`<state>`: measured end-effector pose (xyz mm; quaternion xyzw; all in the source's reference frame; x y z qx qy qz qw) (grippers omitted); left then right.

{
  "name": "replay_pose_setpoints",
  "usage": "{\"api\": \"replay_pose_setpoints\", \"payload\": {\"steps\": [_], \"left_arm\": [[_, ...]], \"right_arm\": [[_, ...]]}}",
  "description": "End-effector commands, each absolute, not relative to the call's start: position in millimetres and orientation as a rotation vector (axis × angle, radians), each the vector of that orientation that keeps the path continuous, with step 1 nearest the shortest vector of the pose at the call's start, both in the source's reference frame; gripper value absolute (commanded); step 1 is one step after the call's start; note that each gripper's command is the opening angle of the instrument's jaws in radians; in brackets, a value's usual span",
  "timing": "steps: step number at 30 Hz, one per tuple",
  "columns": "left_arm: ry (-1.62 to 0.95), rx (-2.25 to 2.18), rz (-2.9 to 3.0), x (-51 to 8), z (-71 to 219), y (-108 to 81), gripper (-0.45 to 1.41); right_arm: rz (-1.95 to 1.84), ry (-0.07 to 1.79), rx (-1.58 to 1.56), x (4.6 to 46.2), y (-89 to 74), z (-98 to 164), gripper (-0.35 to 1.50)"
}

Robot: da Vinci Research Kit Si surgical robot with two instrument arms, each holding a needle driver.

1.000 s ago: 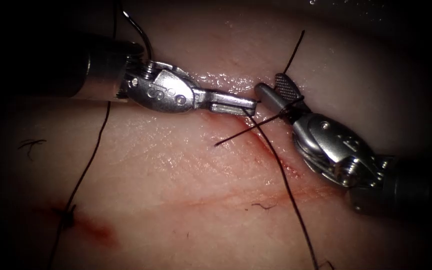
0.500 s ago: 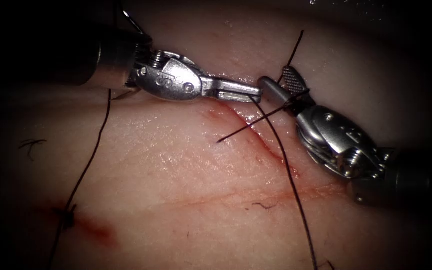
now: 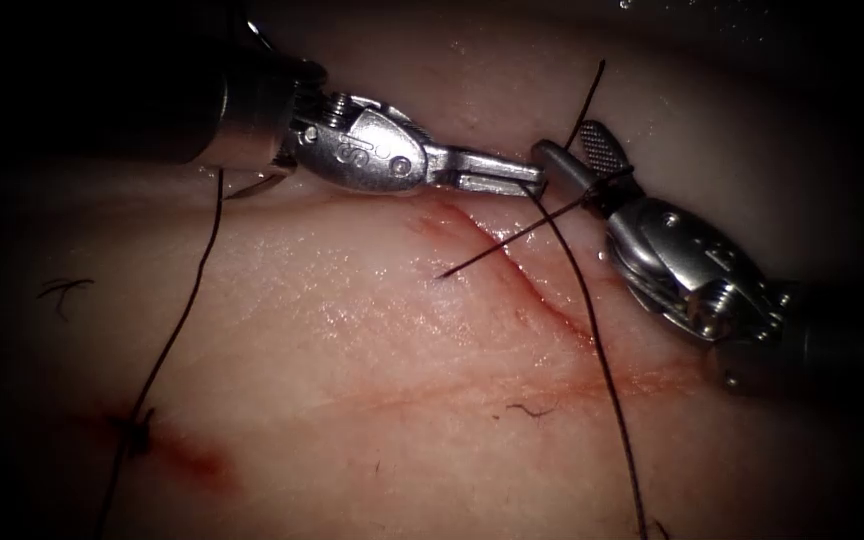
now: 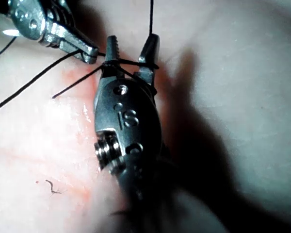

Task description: Wound Closure

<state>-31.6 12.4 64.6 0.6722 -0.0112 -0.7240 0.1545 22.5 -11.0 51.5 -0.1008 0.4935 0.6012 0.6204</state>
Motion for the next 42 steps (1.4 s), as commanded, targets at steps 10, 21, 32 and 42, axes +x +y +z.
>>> {"api": "replay_pose_setpoints", "payload": {"steps": [10, 21, 32, 42], "left_arm": [[-0.026, 1.929, -2.077, -32.1, 65.1, 12.5, -0.45], [-0.024, 1.93, -2.075, -32.0, 65.1, 12.6, -0.45], [0.0, 1.933, -2.082, -30.1, 64.8, 12.6, -0.45], [0.025, 1.914, -2.16, -26.6, 64.6, 13.4, -0.45]], "right_arm": [[1.383, 1.13, -0.232, 23.5, -9.4, 52.8, 0.47], [1.367, 1.128, -0.237, 24.4, -8.8, 53.0, -0.35], [1.379, 1.028, -0.298, 25.7, -11.5, 52.1, -0.35], [1.363, 1.074, -0.284, 29.6, -15.0, 49.4, -0.35]]}}
